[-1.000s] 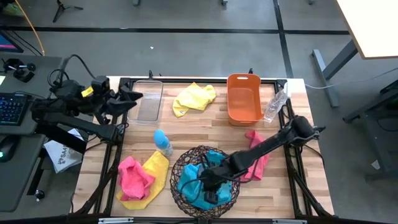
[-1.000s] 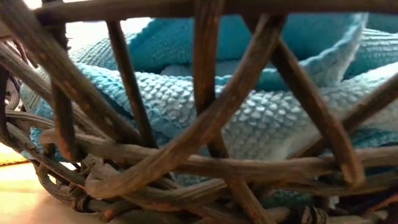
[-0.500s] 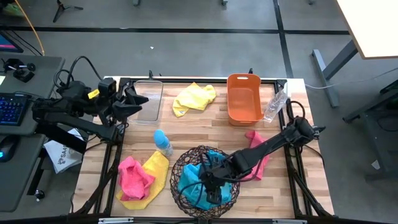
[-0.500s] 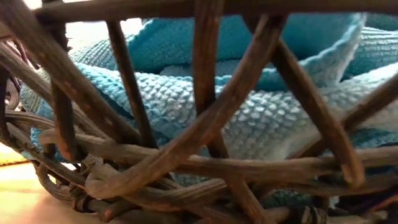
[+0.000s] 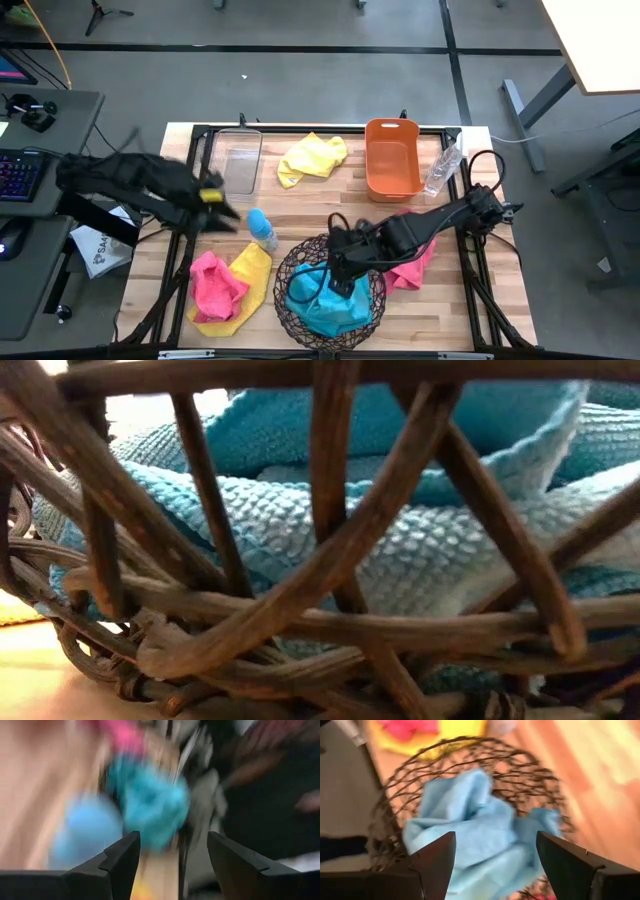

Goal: Sort microfiber towel by color & place in baskets
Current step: Put the bottom yellow towel into the orange bin

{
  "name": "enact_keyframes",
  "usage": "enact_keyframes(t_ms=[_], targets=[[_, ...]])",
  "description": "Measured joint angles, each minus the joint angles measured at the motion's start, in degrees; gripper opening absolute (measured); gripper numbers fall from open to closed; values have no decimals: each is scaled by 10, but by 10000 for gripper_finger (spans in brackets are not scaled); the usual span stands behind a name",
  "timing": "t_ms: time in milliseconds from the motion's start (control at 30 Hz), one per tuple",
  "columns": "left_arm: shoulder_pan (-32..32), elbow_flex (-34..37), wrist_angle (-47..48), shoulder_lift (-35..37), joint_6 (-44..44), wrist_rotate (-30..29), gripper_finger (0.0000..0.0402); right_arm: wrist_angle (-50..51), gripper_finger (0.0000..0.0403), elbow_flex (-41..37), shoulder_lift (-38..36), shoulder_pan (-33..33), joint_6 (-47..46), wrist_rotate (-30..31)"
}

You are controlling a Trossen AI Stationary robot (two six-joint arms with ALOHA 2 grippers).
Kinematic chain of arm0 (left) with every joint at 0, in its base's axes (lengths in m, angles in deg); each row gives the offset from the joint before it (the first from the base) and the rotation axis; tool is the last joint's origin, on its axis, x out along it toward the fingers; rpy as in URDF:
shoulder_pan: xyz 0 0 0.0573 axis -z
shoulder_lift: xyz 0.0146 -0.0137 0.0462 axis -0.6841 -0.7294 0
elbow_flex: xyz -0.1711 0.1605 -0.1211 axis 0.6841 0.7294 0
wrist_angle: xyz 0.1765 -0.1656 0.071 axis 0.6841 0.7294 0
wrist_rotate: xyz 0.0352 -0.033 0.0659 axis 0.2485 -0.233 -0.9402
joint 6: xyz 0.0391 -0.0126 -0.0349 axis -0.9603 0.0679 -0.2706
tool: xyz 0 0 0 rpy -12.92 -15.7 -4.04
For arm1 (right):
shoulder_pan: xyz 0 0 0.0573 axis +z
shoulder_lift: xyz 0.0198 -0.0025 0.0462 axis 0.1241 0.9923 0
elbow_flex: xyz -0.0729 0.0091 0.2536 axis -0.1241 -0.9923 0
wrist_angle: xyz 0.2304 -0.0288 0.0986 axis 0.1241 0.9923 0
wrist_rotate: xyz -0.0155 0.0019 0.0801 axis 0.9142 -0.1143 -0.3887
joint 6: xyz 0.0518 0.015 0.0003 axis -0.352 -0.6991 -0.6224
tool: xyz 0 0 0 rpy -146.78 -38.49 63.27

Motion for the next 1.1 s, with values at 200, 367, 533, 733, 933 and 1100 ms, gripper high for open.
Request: enact_keyframes(t_ms=[200, 367, 533, 733, 933, 1100], targets=[[157, -1, 108, -48, 138, -58, 217, 118, 270, 52, 0, 4, -44, 45], [288, 12, 134, -124, 260, -188, 217, 148, 270, 62, 0, 10, -35, 64], [340, 58, 78, -236, 323, -208, 217, 149, 270, 62, 0, 12, -10, 64], [306, 66, 55, -357, 367, -229, 217, 149, 270, 62, 0, 12, -1, 84], [264, 66, 54, -444, 377, -217, 217, 148, 270, 62, 0, 16, 16, 98], [256, 66, 40, -505, 377, -191, 217, 148, 270, 62, 0, 22, 25, 101]])
